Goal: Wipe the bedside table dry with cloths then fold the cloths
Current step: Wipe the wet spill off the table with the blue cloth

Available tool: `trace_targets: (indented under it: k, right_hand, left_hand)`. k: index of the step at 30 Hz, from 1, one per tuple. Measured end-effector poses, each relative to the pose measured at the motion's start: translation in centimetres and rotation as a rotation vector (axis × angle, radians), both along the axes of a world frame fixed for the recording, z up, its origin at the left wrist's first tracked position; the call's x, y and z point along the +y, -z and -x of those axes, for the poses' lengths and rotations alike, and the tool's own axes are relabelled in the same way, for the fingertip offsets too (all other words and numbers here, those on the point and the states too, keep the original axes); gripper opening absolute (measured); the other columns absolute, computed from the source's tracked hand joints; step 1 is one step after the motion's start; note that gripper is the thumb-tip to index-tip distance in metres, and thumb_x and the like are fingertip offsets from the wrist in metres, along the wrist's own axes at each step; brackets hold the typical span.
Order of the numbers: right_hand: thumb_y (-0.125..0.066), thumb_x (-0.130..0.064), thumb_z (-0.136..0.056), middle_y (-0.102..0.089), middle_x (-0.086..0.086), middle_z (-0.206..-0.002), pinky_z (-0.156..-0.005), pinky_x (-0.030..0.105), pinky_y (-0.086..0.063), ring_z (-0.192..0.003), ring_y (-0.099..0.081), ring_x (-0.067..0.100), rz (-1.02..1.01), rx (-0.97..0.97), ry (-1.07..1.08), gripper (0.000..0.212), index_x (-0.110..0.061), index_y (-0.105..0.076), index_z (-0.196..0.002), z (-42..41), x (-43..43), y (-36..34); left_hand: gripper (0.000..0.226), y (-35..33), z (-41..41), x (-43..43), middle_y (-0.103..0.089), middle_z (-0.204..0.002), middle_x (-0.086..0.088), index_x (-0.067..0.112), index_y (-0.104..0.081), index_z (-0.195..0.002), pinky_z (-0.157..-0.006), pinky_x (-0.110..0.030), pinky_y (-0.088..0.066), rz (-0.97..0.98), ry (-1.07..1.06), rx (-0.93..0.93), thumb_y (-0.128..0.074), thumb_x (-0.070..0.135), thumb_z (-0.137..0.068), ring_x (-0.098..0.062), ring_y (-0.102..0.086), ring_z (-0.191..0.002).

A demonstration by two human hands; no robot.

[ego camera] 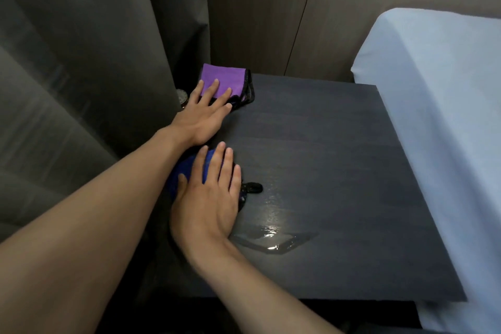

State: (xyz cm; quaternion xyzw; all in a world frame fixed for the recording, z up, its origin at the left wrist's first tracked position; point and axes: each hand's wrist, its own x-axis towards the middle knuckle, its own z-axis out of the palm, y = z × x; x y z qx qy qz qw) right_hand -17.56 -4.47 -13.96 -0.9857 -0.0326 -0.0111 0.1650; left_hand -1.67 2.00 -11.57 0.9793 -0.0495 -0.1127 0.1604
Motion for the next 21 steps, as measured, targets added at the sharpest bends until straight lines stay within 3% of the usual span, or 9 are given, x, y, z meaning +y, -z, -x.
trace_targets:
  k: [4, 11, 18, 21]
  right_hand:
    - [-0.023, -0.045, -0.107, 0.013, 0.007, -0.170, -0.124, 0.042, 0.012, -0.155, 0.018, 0.023, 0.017, 0.120, -0.288, 0.063, -0.023, 0.000, -0.161, -0.2, -1.4, -0.8]
    - [-0.030, -0.044, -0.105, -0.017, 0.006, -0.169, -0.126, 0.043, -0.001, -0.156, -0.006, 0.026, 0.045, -0.009, -0.856, 0.055, -0.029, -0.028, -0.158, -1.0, -5.5, -0.9]
    - [-0.031, -0.036, -0.108, -0.015, 0.003, -0.170, -0.125, 0.048, 0.001, -0.157, -0.006, 0.023, 0.210, -0.030, -1.396, 0.053, -0.027, -0.024, -0.160, -2.5, -9.9, -3.0]
    - [-0.030, -0.035, -0.109, -0.013, 0.001, -0.170, -0.124, 0.053, 0.002, -0.157, -0.001, 0.023, 0.283, -0.042, -1.523, 0.052, -0.026, -0.024, -0.160, -2.8, -11.2, -3.7]
  left_hand:
    - [0.056, -0.4, -0.7, 0.3, 0.017, -0.166, 0.009, 0.042, -0.003, -0.157, -0.119, -0.058, 0.003, 0.096, -0.065, 0.115, -0.021, 0.051, -0.105, -0.018, 0.026, -0.150]
    - [0.063, -0.3, -0.5, 0.5, 0.020, -0.165, 0.010, 0.043, 0.000, -0.157, -0.119, -0.061, 0.001, 0.078, -0.042, 0.123, -0.029, 0.053, -0.102, -0.018, 0.028, -0.149]
    - [0.062, -0.6, -0.4, 0.5, 0.020, -0.166, 0.010, 0.044, -0.001, -0.157, -0.118, -0.062, 0.001, 0.090, -0.043, 0.119, -0.029, 0.052, -0.102, -0.017, 0.028, -0.149]
    - [0.063, -0.7, -0.4, 0.5, 0.019, -0.166, 0.010, 0.043, -0.002, -0.156, -0.118, -0.064, 0.001, 0.104, -0.046, 0.129, -0.030, 0.052, -0.101, -0.018, 0.028, -0.149]
